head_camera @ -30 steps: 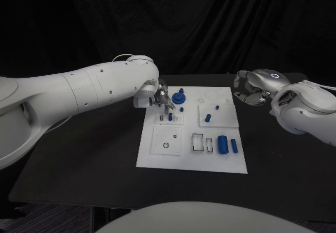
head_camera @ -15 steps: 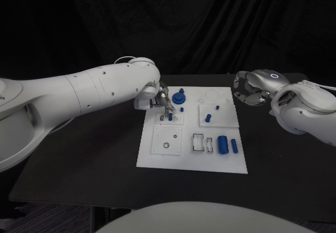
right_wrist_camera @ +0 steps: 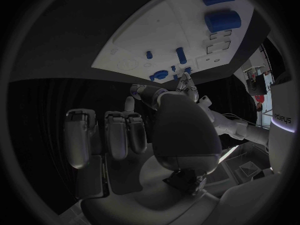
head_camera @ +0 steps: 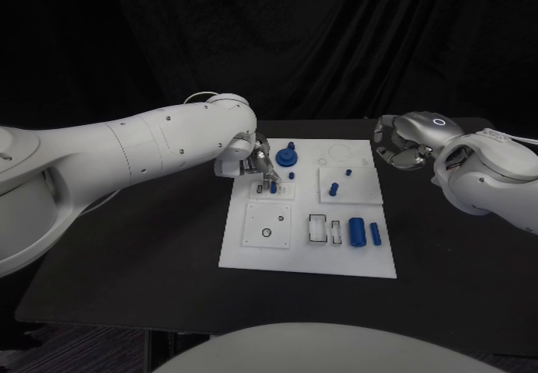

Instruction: Assemble the parts on the task board

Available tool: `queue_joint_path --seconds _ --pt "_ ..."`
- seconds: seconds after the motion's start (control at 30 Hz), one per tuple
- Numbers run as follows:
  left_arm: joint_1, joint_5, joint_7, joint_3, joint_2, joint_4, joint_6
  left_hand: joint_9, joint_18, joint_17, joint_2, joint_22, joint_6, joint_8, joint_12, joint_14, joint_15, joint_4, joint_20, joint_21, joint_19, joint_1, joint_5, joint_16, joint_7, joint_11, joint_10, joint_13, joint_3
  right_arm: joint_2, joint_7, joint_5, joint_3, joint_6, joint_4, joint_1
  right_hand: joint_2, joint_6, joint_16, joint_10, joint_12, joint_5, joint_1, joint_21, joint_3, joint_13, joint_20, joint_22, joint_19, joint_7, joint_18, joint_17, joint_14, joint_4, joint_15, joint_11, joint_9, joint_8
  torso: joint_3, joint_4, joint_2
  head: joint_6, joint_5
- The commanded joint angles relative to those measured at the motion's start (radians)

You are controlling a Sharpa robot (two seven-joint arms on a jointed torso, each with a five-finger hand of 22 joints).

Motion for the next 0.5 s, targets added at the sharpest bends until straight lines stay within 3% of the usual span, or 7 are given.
queue_joint_path --seconds 0.03,0.2,0.5 --pt "-0.003 0.007 0.014 0.001 0.001 0.0 0.018 -0.001 0.003 0.263 -0.001 0.114 0.002 -0.002 0.003 0.104 0.008 -0.007 -0.002 -0.005 -0.008 0.009 0.006 0.003 0.0 0.007 0.106 0.263 0.001 0.0 -0.023 -0.007 0.001 0.008 0.0 -0.002 -0.009 0.008 0.003 0.102 0.003 0.002 0.0 -0.004 0.008 0.263 -0.003 0.245 0.075 0.0 0.006 0.263 0.106 -0.002 -0.005 -0.004 -0.001 -0.006 0.0005 -0.0003 -0.001 0.0 0.003" --pt "-0.004 0.007 0.027 0.001 0.001 0.0 0.012 -0.004 0.003 0.263 0.001 0.114 0.004 -0.001 0.003 0.104 0.008 -0.012 -0.002 -0.006 -0.009 0.014 0.006 0.003 -0.001 0.007 0.106 0.263 0.004 0.002 -0.023 -0.007 0.001 0.011 -0.002 -0.002 -0.011 0.01 0.003 0.102 0.003 0.001 -0.001 -0.005 0.011 0.263 -0.003 0.244 0.074 0.0 0.007 0.263 0.106 -0.004 -0.005 -0.004 -0.002 -0.006 0.0006 -0.0024 -0.001 0.0 0.005" --pt "-0.005 0.007 0.046 0.001 0.002 -0.001 0.001 -0.009 0.004 0.263 0.002 0.113 0.01 0.002 0.003 0.104 0.007 -0.027 -0.003 -0.009 -0.01 0.029 0.006 0.003 -0.003 0.005 0.106 0.263 0.01 0.004 -0.026 -0.007 0.001 0.015 -0.003 -0.002 -0.014 0.014 0.003 0.102 0.003 0.001 0.0 -0.009 0.022 0.263 -0.003 0.243 0.072 0.0 0.008 0.263 0.106 -0.009 -0.005 -0.004 -0.003 -0.007 0.0011 -0.0002 -0.001 0.0 0.003"
